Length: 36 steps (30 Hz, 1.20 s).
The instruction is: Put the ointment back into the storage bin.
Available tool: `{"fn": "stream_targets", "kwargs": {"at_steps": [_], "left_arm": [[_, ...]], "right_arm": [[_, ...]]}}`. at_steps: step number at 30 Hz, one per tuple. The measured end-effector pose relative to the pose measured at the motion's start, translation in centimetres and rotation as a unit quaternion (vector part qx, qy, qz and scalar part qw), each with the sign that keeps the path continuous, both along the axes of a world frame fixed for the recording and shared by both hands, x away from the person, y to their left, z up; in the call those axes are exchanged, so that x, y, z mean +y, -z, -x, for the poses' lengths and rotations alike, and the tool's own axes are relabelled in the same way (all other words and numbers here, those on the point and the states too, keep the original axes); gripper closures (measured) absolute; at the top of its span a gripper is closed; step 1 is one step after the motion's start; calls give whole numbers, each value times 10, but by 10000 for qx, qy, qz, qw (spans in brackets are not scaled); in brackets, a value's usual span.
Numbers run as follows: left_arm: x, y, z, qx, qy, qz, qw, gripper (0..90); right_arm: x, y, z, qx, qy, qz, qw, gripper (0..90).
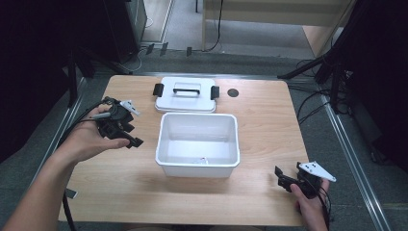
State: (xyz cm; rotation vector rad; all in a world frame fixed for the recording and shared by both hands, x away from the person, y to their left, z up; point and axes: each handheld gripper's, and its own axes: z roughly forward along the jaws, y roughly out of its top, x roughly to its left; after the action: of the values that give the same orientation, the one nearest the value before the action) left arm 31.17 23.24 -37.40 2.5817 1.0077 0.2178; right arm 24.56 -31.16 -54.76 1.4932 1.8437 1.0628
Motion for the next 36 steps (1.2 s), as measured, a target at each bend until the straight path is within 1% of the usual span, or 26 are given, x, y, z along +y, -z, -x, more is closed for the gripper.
{"fn": "stream_targets", "kwargs": {"at_steps": [1, 2, 5, 6, 7, 10, 11, 14, 15, 16, 17, 18, 19, 20, 22, 23, 24, 25, 27, 28, 29, 30, 31, 32, 33, 36], "left_arm": [[5, 5, 2, -12, -129, 47, 9999, 276], [5, 5, 2, -12, -129, 47, 9999, 220], [14, 16, 6, -84, -380, -28, 9992, 72], [14, 16, 6, -84, -380, -28, 9992, 12], [20, 21, 7, -104, -546, 21, 9985, 0], [25, 26, 9, -149, -696, 72, 9974, 0], [28, 32, 11, -216, -822, 71, 9964, 0], [33, 38, 14, -264, -920, 102, 9954, 0], [37, 44, 16, -312, -1015, 133, 9943, 0], [37, 44, 16, -312, -1015, 133, 9943, 0], [41, 51, 18, -359, -1129, 172, 9928, 0], [41, 51, 18, -359, -1129, 172, 9928, 0], [47, 59, 20, -427, -1256, 212, 9909, 0], [47, 59, 20, -427, -1256, 212, 9909, 0], [52, 67, 22, -494, -1381, 298, 9887, 0], [57, 74, 26, -535, -1482, 370, 9868, 0], [57, 74, 26, -535, -1482, 370, 9868, 0], [59, 78, 27, -576, -1533, 398, 9857, 0], [67, 90, 34, -665, -1661, 527, 9824, 0], [67, 90, 34, -665, -1661, 527, 9824, 0], [73, 98, 39, -749, -1751, 650, 9795, 0], [73, 98, 39, -749, -1751, 650, 9795, 0], [78, 105, 45, -834, -1833, 746, 9767, 0], [78, 105, 45, -834, -1833, 746, 9767, 0], [84, 112, 49, -898, -1889, 841, 9742, 0], [91, 124, 58, -1024, -2026, 983, 9689, 0]], "right_arm": [[0, 0, 0, 0, 2, 3, 10000, 132], [0, 0, 0, 0, 2, 3, 10000, 132], [0, 0, 0, 3, 7, 1, 10000, 132], [0, 0, 0, 0, 10, 3, 10000, 132], [0, 0, 0, 1, 8, 2, 10000, 132], [0, 0, 0, 0, 8, 4, 10000, 132], [0, 0, 0, 0, 11, 3, 10000, 132], [0, 0, 0, 4, 17, 1, 10000, 132], [0, 0, 0, 4, 17, 1, 10000, 132], [0, 0, 0, 4, 17, 1, 10000, 132], [0, 0, 0, 4, 19, 2, 10000, 132], [0, 0, 0, 4, 19, 2, 10000, 132], [0, 0, 0, 5, 25, 4, 10000, 132], [0, 0, 0, 5, 25, 4, 10000, 132], [0, 0, 0, 10, 28, -3, 10000, 132], [0, 0, 0, 9, 32, -1, 10000, 132], [0, 0, 0, 9, 32, -1, 10000, 132], [0, 0, 0, 10, 33, -1, 10000, 132], [0, 0, 0, 8, 30, 2, 10000, 132], [0, 0, 0, 8, 30, 2, 10000, 132], [0, 0, 0, 6, 26, -2, 10000, 132], [0, 0, 0, 6, 26, -2, 10000, 132], [0, 0, 0, 6, 26, -1, 10000, 132], [0, 0, 0, 6, 28, 3, 10000, 132], [0, 0, 0, 9, 33, 2, 10000, 132], [0, 0, 0, 9, 40, 2, 10000, 132]]}}
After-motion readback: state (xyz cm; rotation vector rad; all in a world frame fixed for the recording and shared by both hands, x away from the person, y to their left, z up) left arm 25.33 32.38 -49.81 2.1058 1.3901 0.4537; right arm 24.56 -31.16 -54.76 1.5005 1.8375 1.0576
